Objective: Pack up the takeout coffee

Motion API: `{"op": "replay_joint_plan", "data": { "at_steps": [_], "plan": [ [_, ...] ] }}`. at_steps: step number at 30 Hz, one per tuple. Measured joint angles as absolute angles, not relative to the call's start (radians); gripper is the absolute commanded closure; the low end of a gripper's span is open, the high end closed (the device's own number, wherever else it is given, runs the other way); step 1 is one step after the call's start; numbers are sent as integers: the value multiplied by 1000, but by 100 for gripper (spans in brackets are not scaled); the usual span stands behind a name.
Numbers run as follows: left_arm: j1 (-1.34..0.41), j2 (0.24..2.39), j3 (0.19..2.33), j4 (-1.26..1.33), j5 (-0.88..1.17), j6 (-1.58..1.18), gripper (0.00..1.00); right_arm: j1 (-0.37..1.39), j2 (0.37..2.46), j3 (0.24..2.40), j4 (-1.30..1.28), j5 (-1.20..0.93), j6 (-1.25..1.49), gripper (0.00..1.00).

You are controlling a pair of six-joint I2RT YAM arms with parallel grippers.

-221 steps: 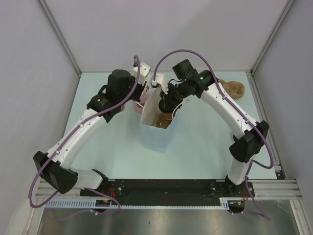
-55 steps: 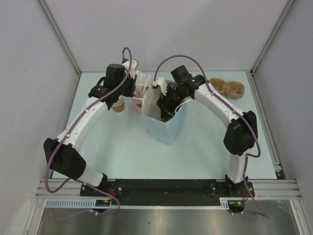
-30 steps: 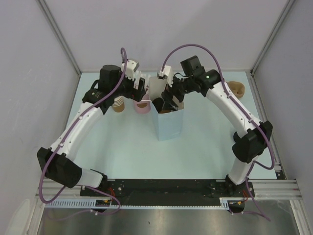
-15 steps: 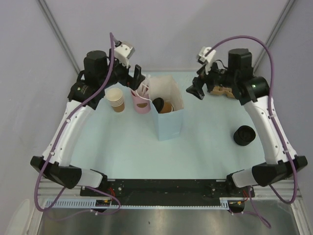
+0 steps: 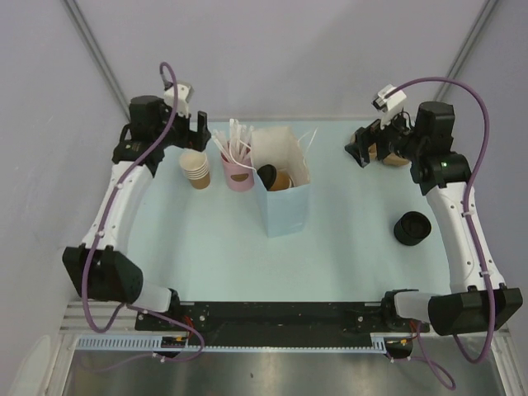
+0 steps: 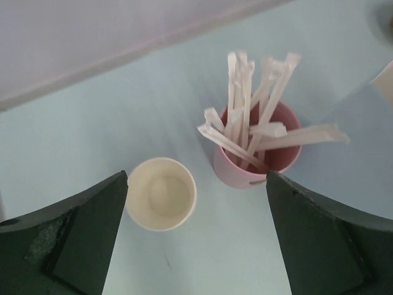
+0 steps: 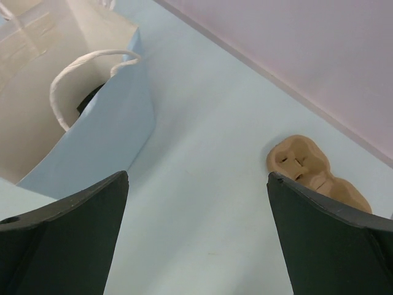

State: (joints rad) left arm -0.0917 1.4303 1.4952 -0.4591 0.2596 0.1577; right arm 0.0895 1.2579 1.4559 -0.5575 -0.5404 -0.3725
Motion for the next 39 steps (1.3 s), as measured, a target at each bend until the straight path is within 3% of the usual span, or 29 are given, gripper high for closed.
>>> {"op": "replay_joint_plan", "data": {
  "at_steps": [5,9,20,29,39],
  "plan": [
    [-93,1552,1440,-430,329,157,10,80,1233,1407,-520,-527,-361,0],
    [-93,1597,1444,-397,391,149,26,80,1232,1389,-504,-522,-358,1],
    [-162,1604,1451,-334,468,128,26,90,1237,1372,-488,-512,-356,2],
    [-252,1664,1451,-319,370,130,44,94,1244,1362,-486,-512,-356,2],
    [-261,1694,1467,-316,265,131,51,97,1256,1355,-480,-513,-351,4]
  ]
}}
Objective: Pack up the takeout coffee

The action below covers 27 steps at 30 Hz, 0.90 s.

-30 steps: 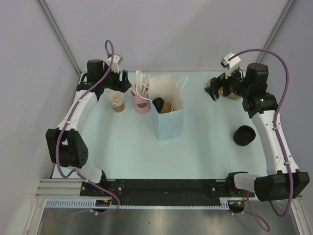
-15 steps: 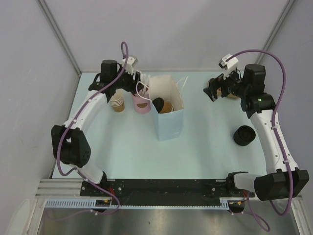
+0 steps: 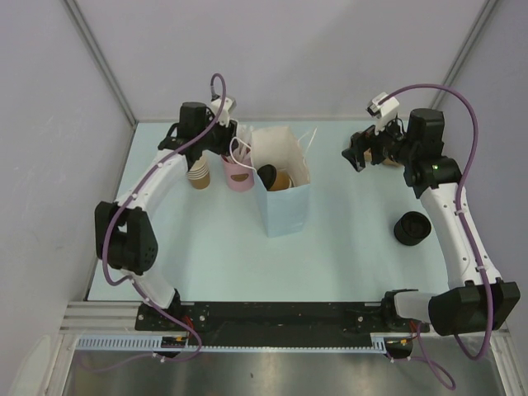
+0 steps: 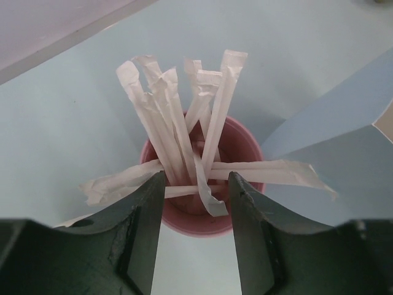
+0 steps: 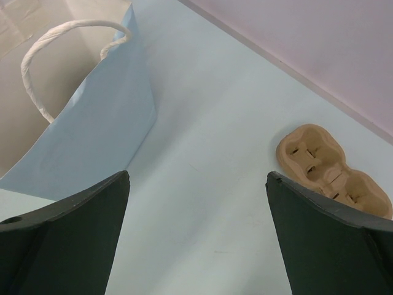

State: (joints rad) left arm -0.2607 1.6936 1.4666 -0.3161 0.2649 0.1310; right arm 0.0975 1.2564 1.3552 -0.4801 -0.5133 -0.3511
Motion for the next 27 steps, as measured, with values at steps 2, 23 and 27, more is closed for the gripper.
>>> {"op": "replay_joint_plan", "data": {
  "at_steps": [2,23,27],
  "plan": [
    [-262,1700,1474,-316,257,131,57,99,1257,1355,-480,-513,-351,4],
    [-278,1716,1485,-319,195,144,84,101,1266,1354,-480,-514,-351,4],
    [-279,1705,1495,-342,193,158,86,101,1266,1354,-480,-516,-352,4]
  ]
}}
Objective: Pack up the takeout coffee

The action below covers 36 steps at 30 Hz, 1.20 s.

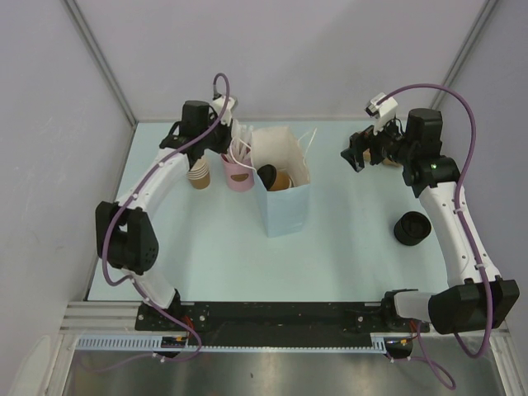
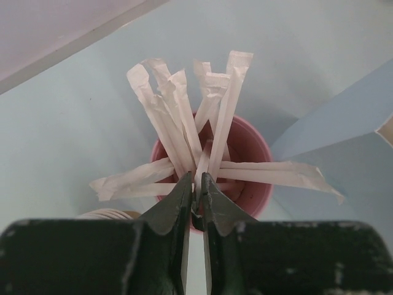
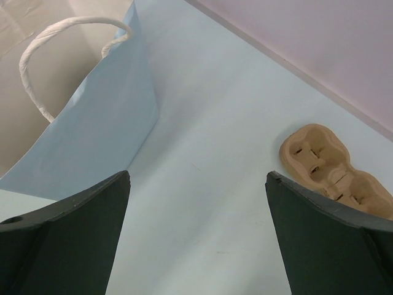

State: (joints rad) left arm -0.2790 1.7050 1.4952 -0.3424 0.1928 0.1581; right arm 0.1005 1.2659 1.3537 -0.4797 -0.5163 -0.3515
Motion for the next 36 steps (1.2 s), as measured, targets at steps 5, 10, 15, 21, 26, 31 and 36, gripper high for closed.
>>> {"op": "replay_joint_plan", "data": {
  "at_steps": [5,10,15,21,26,31,36],
  "plan": [
    [-281,1677,1545,-386,189,177,87,101,1267,1350,-480,-520,-352,4],
    [-284,1638,1616,-429,184,193,88,101,1268,1346,-480,-521,-352,4],
    [-300,1586,1676,-466,143,212,88,101,1268,1346,-480,-521,-352,4],
    [-319,1513,1731,-513,105,241,88,101,1268,1346,-480,-521,-352,4],
    [-322,1459,1787,-552,104,255,88,101,1269,1345,-480,-521,-352,4],
    [-332,1397,1839,-590,130,255,88,100,1274,1345,-479,-521,-352,2],
    [-340,1355,1933,-635,229,251,88,99,1285,1344,-480,-520,-353,0]
  ]
}}
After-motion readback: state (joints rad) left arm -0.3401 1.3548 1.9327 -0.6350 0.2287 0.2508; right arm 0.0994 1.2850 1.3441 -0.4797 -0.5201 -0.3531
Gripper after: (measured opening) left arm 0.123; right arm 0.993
